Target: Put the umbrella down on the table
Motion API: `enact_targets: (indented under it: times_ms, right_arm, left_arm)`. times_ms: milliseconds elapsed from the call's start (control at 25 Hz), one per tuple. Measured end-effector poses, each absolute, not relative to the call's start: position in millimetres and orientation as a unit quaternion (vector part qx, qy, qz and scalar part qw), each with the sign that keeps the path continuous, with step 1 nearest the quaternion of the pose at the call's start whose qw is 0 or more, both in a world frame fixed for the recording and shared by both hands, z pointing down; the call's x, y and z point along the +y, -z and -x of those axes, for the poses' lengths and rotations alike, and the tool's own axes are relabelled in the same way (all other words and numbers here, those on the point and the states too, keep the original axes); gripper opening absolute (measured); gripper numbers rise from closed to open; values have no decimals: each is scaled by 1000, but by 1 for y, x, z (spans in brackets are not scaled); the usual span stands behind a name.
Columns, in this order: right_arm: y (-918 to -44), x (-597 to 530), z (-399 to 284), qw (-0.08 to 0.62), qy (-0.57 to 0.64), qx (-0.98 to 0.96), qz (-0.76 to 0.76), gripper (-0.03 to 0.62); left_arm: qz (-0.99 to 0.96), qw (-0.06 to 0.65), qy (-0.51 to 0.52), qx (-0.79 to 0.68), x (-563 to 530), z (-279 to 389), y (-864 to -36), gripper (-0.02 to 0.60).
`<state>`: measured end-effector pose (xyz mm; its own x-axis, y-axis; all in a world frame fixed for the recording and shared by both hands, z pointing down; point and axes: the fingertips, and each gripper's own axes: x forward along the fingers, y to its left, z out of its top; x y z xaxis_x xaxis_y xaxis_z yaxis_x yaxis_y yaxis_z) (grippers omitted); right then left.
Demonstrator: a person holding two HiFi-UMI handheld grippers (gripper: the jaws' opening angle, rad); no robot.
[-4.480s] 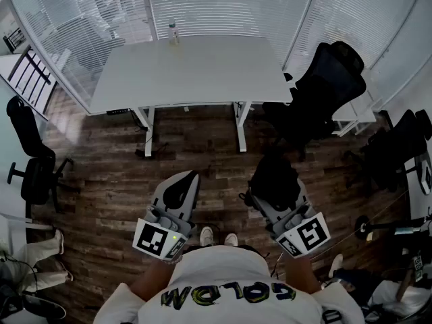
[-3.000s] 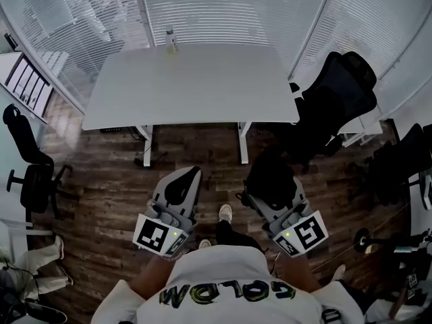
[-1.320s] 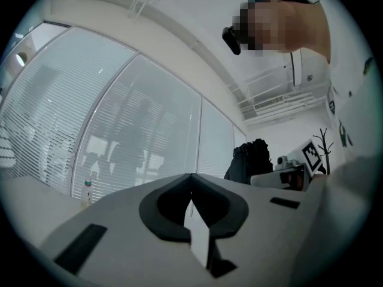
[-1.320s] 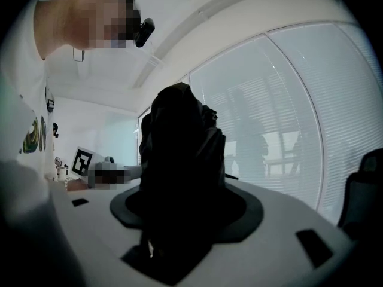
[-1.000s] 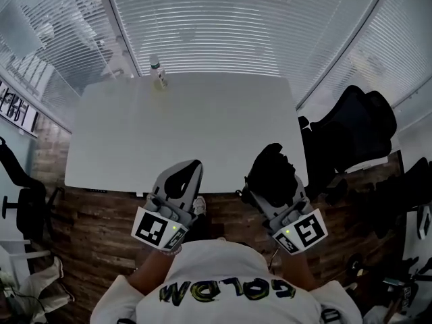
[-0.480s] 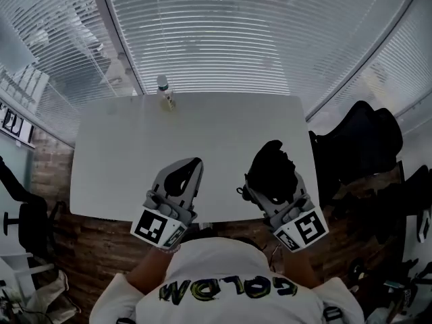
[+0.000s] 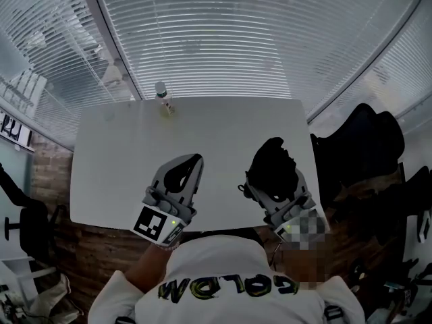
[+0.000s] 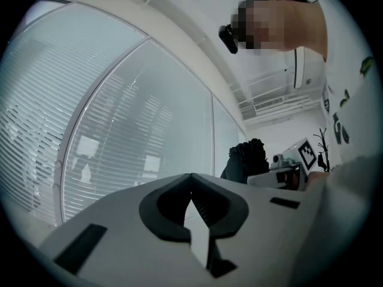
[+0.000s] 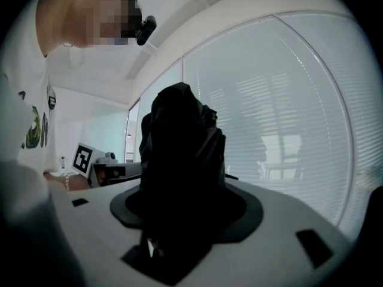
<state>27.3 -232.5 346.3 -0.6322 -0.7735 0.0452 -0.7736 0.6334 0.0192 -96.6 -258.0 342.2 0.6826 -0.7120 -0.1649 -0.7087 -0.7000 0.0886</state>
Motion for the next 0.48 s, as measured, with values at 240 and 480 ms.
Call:
enact_targets:
  times_ms: [240,480]
  right_arm:
    - [-348,-243,-46,18,-6,-905,-425,256]
    - [-346,-251,-71,21,-8,-907,-420,256]
  left_arm:
    - [-915,12,90,-392,-265,78,-343,11]
    - [-911,17,96,-401,-271,54,-341,11]
